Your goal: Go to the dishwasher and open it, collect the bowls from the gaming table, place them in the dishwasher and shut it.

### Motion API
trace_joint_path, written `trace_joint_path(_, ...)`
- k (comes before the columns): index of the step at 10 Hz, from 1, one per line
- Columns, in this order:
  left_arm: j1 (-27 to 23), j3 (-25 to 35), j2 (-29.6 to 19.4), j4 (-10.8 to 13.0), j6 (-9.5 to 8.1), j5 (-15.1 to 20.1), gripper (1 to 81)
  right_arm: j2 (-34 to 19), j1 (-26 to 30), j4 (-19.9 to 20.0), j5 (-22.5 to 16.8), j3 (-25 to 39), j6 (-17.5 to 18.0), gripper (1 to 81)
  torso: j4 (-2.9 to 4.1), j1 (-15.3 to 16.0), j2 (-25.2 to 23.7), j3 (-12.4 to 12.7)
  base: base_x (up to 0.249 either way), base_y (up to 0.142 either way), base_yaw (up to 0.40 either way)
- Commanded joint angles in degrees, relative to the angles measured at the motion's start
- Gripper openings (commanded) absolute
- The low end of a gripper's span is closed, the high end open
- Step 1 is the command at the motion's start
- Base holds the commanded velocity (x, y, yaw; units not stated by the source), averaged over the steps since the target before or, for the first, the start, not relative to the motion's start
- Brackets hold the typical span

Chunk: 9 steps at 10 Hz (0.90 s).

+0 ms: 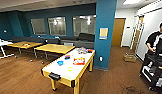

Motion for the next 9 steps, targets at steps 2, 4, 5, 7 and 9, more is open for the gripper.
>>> trace_joint_path(2,-2.58,-0.02,-0.34,-0.19,0.32,2.46,81.1,0.48,2.89,-0.16,-2.81,0.27,-0.17,81.1,0.00,-0.02,0.00,0.00,0.133,0.069,0.000)
trace_joint_path(4,-2.58,-0.02,-0.42,-0.02,0.32,2.46,81.1,0.48,2.89,-0.16,-2.81,0.27,-0.17,81.1,0.00,-0.02,0.00,0.00,0.133,0.069,0.000)
trace_joint_path(5,-2.58,-0.02,-0.34,-0.02,0.32,2.46,81.1,0.48,2.89,-0.16,-2.81,0.27,-0.17,81.1,0.00,-0.02,0.00,0.00,0.133,0.069,0.000)
trace_joint_path(7,-2.58,-0.02,-0.33,-0.02,0.32,2.46,81.1,0.48,2.89,-0.16,-2.81,0.35,-0.17,81.1,0.00,-0.02,0.00,0.00,0.133,0.069,0.000)
trace_joint_path(9,-2.58,-0.02,-0.42,-0.11,0.32,2.46,81.1,0.48,2.89,-0.16,-2.81,0.36,-0.17,81.1,0.00,-0.02,0.00,0.00,0.133,0.069,0.000)
